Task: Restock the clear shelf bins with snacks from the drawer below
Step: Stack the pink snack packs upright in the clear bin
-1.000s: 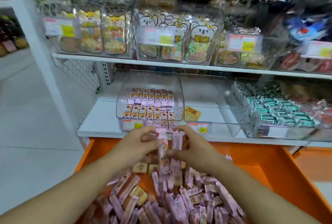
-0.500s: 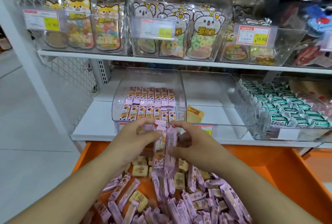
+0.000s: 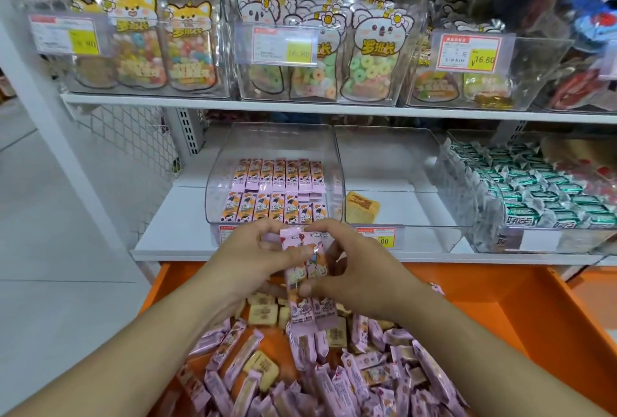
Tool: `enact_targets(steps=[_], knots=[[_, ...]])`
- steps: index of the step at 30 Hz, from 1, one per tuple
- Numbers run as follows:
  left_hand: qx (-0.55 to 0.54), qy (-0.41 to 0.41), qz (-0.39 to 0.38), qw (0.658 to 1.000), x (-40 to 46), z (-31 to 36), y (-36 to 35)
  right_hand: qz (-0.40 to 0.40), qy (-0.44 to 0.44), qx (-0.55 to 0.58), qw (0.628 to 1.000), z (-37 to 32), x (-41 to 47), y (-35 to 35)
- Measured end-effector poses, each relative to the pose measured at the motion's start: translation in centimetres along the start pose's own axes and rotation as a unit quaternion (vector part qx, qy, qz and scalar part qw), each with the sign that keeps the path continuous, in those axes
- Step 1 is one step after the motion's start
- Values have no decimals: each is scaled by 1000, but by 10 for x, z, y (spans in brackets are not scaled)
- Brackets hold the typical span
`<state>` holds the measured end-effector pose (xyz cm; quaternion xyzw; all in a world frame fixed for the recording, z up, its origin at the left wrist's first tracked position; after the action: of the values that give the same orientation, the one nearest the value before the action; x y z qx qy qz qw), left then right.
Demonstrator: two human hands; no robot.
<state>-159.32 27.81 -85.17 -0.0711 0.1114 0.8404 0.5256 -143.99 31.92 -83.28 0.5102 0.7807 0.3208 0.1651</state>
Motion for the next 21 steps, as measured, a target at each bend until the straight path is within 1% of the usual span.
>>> enact_targets(steps=[4, 7, 8, 10, 12, 14, 16, 19, 21], knots=[[9, 9, 22, 1000, 4, -3, 3, -4, 8, 17, 1000, 0, 0, 1], [34, -6, 16, 999, 13, 7, 5, 6, 25, 35, 999, -2, 9, 11], [40, -17, 19, 999, 18, 14, 7, 29, 38, 18, 999, -1, 16, 19], [52, -47, 35, 997, 30, 33, 9, 94, 74, -58, 991, 3, 32, 41], [62, -75, 35, 995, 48, 53, 5, 122, 111, -130, 978, 4, 49, 55], [59, -91, 38, 993, 72, 71, -1, 102, 132, -173, 971, 12, 63, 53], [59, -110, 52, 991, 99, 85, -6, 76, 136, -187, 970, 23, 74, 45], [70, -137, 55, 987, 135, 93, -23, 80, 137, -161, 974, 35, 82, 39], [87, -127, 47, 987, 151, 85, -35, 92, 142, -154, 973, 39, 84, 39]])
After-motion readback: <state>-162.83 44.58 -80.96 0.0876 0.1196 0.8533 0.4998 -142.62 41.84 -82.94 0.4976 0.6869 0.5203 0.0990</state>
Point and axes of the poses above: each hand's wrist, its own x-axis towards the middle knuckle, its own y-axis out of the back of the hand, z = x × y, the point moved 9 cm from there along x, towards the middle knuckle, and after that the axes turned 15 degrees about z, right-handed, at the moved point
